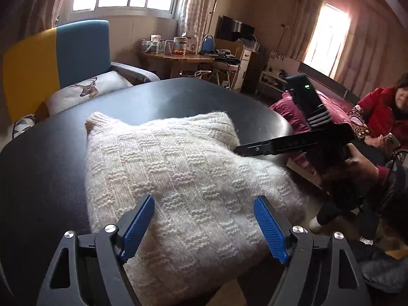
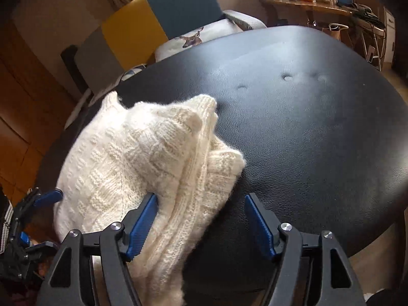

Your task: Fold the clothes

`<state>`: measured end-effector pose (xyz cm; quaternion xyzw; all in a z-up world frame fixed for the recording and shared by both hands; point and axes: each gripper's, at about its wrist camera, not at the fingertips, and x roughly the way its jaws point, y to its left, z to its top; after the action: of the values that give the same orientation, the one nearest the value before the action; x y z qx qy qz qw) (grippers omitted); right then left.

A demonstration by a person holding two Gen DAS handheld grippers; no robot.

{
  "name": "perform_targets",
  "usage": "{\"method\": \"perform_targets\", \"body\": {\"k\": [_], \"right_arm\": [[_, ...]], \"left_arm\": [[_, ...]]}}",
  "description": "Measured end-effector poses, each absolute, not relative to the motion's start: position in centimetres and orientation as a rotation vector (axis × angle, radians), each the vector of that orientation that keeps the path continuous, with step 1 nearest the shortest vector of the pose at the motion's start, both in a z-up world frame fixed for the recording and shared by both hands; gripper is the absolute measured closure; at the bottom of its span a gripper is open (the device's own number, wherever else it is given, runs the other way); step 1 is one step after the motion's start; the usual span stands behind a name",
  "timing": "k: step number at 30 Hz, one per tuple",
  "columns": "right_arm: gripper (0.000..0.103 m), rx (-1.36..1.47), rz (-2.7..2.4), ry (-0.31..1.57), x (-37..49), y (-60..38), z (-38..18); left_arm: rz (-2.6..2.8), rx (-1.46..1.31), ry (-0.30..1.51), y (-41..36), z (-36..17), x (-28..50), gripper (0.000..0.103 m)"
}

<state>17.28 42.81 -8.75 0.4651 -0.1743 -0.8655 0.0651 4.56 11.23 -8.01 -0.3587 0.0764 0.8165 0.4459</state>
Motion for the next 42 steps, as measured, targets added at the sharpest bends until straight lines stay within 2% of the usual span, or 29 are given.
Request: {"method": "perform_targets", "body": {"k": [4,7,9,11,12,14,15,16,20,23,26,29,30,31,32,33,38,42], "right_arm": [[0.043,1.222,-2.639,-0.368,20.0,39.9,-3.9],[0.043,1.116,-2.498,-0.232,20.3,34.8,-1.8],[0.043,1.168,-2.422,-0.065,19.1,30.6,-3.4],[0.045,1.329,-2.349,0.004,18.2,29.9,-7.1],[0.051,1.41,-2.309,0.038,17.7,29.7,-9.0],[0.056,1.308,-2.319,0.044,19.0,30.8,-10.4],[0.064,1.302,-2.324,0.002,19.2,31.6,-10.5],[0.067,1.292,-2.331,-0.001,19.4,31.9,-10.6],[0.067,1.244,-2.364,0.007,20.3,32.2,-10.7],[0.067,1.221,-2.367,-0.181,20.5,33.7,-10.2],[0.059,1.218,-2.335,-0.436,19.8,34.9,-10.1],[0.053,1.137,-2.374,-0.61,20.5,36.6,-8.9],[0.039,1.134,-2.378,-0.675,20.5,37.3,-8.9],[0.014,1.132,-2.38,-0.74,20.5,38.0,-9.0],[0.004,1.129,-2.381,-0.807,20.6,38.7,-9.0],[0.0,1.148,-2.362,-0.87,20.3,39.3,-9.5],[0.0,1.243,-2.236,-1.186,18.9,42.0,-12.1],[0.001,1.233,-2.152,-1.277,17.0,42.0,-13.6]], "left_arm": [[2.034,-0.907,0.187,11.1,-8.6,4.6,0.022],[2.058,-0.874,0.202,10.9,-8.0,5.5,0.022],[2.077,-0.869,0.192,10.2,-7.8,5.8,0.022],[2.059,-0.9,0.19,9.5,-8.5,5.8,0.022],[2.038,-0.935,0.23,9.6,-9.4,5.8,0.022],[1.995,-1.002,0.31,9.8,-11.4,5.9,0.022],[2.004,-0.975,0.337,9.9,-11.5,6.5,0.022],[2.006,-0.963,0.353,10.1,-11.5,6.8,0.021],[2.017,-0.942,0.336,9.9,-11.2,7.1,0.02],[2.007,-0.943,0.202,8.3,-9.7,6.5,0.02],[2.02,-0.975,-0.015,5.6,-8.3,4.2,0.019],[2.048,-1.026,-0.213,2.9,-7.8,1.1,0.016],[2.045,-1.061,-0.259,2.4,-8.2,0.1,0.015],[2.039,-1.102,-0.293,2.2,-8.5,-1.1,0.015],[2.038,-1.133,-0.317,2.0,-9.0,-2.1,0.015],[2.032,-1.158,-0.324,2.0,-9.4,-2.9,0.015],[1.973,-1.208,-0.286,3.6,-10.5,-4.7,0.015],[1.933,-1.259,-0.224,5.6,-11.3,-5.4,0.011]]}}
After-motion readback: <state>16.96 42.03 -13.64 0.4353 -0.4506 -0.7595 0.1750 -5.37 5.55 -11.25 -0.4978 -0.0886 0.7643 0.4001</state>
